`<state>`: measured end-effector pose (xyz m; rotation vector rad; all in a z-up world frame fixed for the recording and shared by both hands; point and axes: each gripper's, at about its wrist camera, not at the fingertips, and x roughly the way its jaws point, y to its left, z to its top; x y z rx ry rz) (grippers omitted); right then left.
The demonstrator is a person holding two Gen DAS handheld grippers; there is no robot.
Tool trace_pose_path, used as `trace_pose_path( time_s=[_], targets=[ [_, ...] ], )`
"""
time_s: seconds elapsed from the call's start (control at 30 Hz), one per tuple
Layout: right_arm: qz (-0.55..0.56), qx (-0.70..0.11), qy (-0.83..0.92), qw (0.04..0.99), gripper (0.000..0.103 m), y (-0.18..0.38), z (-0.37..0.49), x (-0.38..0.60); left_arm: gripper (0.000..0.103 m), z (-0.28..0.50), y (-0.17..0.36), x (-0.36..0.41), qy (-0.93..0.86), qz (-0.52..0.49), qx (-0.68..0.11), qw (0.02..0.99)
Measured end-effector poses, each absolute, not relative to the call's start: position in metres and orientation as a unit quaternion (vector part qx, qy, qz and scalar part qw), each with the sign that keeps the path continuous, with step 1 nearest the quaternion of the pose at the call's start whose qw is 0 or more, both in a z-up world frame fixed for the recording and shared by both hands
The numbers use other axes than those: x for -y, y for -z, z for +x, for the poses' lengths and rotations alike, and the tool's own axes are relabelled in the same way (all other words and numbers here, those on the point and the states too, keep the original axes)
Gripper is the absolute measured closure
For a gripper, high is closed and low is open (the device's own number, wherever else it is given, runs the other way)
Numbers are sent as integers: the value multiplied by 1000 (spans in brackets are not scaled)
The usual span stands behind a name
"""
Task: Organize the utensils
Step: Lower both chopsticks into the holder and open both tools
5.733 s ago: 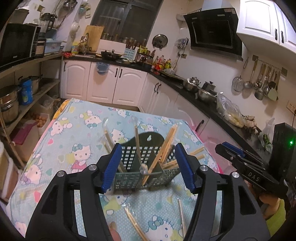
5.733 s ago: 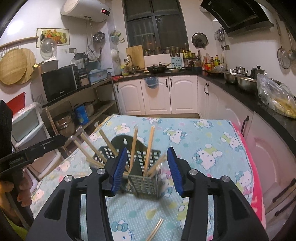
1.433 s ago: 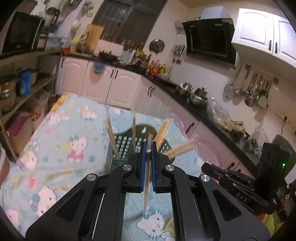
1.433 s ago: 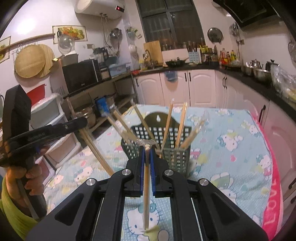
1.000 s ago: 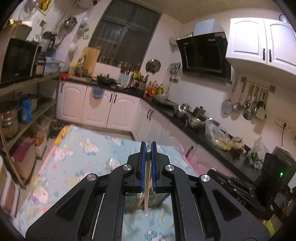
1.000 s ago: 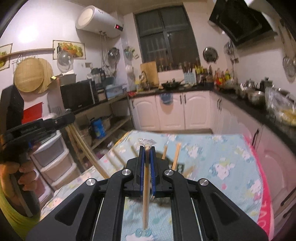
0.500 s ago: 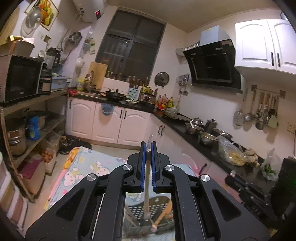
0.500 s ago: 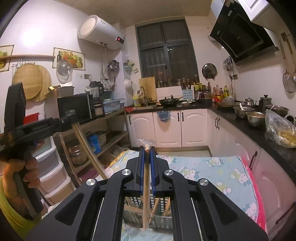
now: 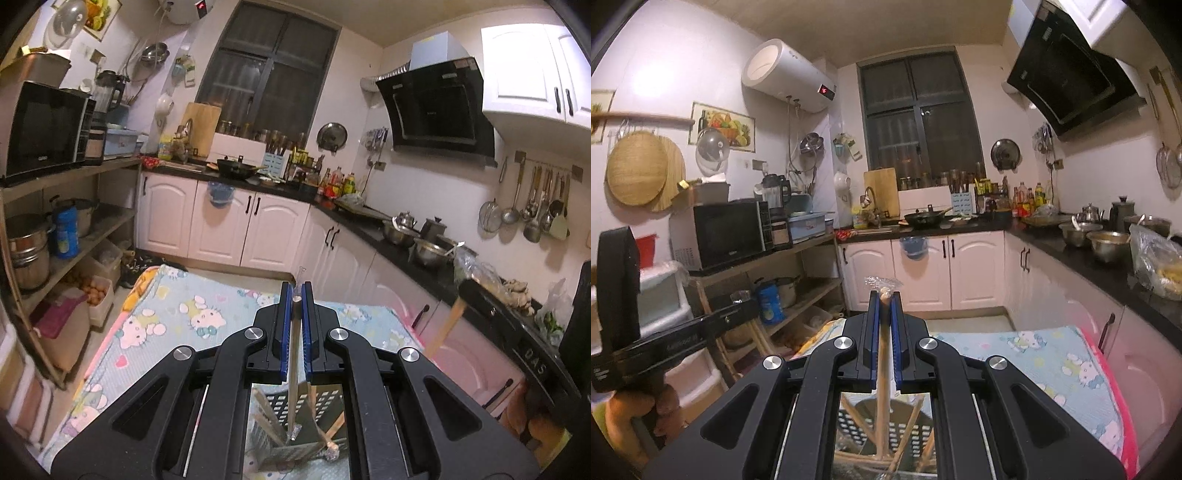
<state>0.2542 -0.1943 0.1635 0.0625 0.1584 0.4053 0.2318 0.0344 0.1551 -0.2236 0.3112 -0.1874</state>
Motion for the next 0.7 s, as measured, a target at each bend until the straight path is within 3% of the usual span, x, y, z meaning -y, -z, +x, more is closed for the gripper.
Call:
trace_pose_path(
  time_s=[0.53,0.7],
  targets=[
    [24,-110,-194,974,96,-125,280,180,102,245,-123,-27,100,-105,-191,971],
    [22,-123,-196,973,85,-118,278,181,100,245,-118,-22,101,-102,-200,969]
  ],
)
